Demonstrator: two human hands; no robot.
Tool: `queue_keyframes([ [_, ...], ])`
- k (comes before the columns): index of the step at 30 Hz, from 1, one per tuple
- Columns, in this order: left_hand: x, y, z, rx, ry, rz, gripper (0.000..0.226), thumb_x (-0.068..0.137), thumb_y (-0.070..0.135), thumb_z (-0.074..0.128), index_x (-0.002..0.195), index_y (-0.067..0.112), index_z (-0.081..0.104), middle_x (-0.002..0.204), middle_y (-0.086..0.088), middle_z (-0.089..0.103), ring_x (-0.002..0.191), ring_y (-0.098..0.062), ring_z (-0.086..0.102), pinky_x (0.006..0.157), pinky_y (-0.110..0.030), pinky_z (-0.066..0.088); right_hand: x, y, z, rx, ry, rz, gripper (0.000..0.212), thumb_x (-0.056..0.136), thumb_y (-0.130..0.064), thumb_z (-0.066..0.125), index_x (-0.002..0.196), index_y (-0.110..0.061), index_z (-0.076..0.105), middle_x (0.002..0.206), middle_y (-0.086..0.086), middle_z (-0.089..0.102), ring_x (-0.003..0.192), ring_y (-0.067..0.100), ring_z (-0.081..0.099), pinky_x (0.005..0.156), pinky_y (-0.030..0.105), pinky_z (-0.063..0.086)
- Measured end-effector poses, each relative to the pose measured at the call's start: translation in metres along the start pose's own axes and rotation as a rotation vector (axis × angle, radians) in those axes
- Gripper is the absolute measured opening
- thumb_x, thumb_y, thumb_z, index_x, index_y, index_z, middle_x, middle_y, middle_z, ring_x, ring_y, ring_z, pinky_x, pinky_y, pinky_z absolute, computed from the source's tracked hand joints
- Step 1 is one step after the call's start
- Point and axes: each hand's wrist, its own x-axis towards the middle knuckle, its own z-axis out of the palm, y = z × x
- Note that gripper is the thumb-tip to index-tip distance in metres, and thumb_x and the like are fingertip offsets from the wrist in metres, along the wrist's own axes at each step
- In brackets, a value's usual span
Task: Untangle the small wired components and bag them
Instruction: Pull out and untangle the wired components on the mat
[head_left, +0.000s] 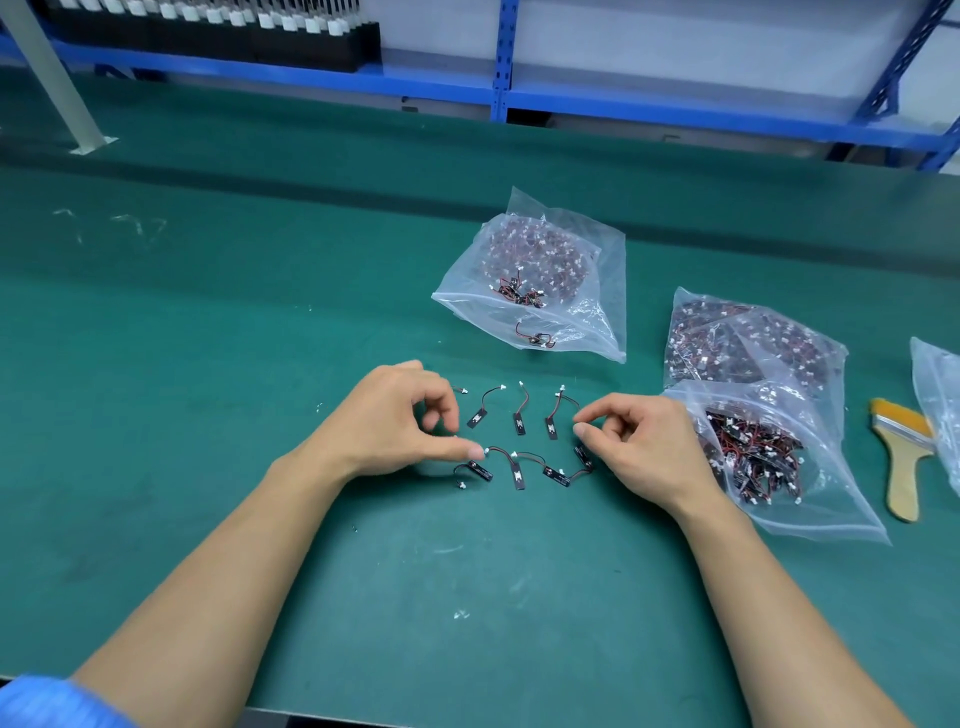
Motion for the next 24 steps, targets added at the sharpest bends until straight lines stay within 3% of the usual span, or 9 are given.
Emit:
queue_keyframes([
  [4, 0.003, 0.001, 0.008, 0.076, -0.100, 0.017, 0.048, 0.050, 0.064, 0.088, 0.067, 0.029, 0.061, 0.061, 0.009, 0.054, 0.074, -0.012, 0.049, 0.060, -0.019, 0.037, 0.000, 0.000, -0.001, 0.011, -0.012, 0.008, 0.019, 0.080, -0.014, 0.079, 0.073, -0.031, 0.073, 0.044, -0.010, 0.049, 0.042, 0.004, 0.041, 0.052, 0.012, 0.036],
  [10, 0.003, -0.005, 0.003, 0.107, -0.107, 0.006, 0.048, 0.046, 0.060, 0.092, 0.069, 0.029, 0.063, 0.068, 0.015, 0.058, 0.075, -0.012, 0.050, 0.058, -0.016, 0.036, -0.002, -0.003, -0.005, -0.008, -0.091, -0.015, 0.015, 0.077, -0.017, 0.085, 0.079, -0.028, 0.074, 0.046, -0.012, 0.051, 0.044, 0.004, 0.042, 0.054, 0.011, 0.036],
  [19, 0.002, -0.012, -0.005, 0.048, -0.026, -0.020, 0.047, 0.045, 0.063, 0.088, 0.069, 0.028, 0.065, 0.064, 0.017, 0.055, 0.072, -0.012, 0.049, 0.056, -0.017, 0.035, -0.003, -0.005, -0.011, -0.018, -0.128, -0.042, 0.019, 0.079, -0.008, 0.081, 0.082, -0.026, 0.075, 0.047, -0.013, 0.050, 0.042, 0.003, 0.038, 0.052, 0.008, 0.033],
  [24, 0.003, -0.013, -0.004, 0.022, 0.116, -0.015, 0.037, 0.062, 0.061, 0.080, 0.063, 0.028, 0.064, 0.058, 0.012, 0.054, 0.070, -0.011, 0.051, 0.060, -0.016, 0.035, -0.004, -0.006, -0.011, -0.023, -0.118, -0.022, 0.020, 0.080, -0.004, 0.078, 0.081, -0.024, 0.076, 0.048, -0.012, 0.051, 0.041, 0.004, 0.038, 0.051, 0.009, 0.032],
])
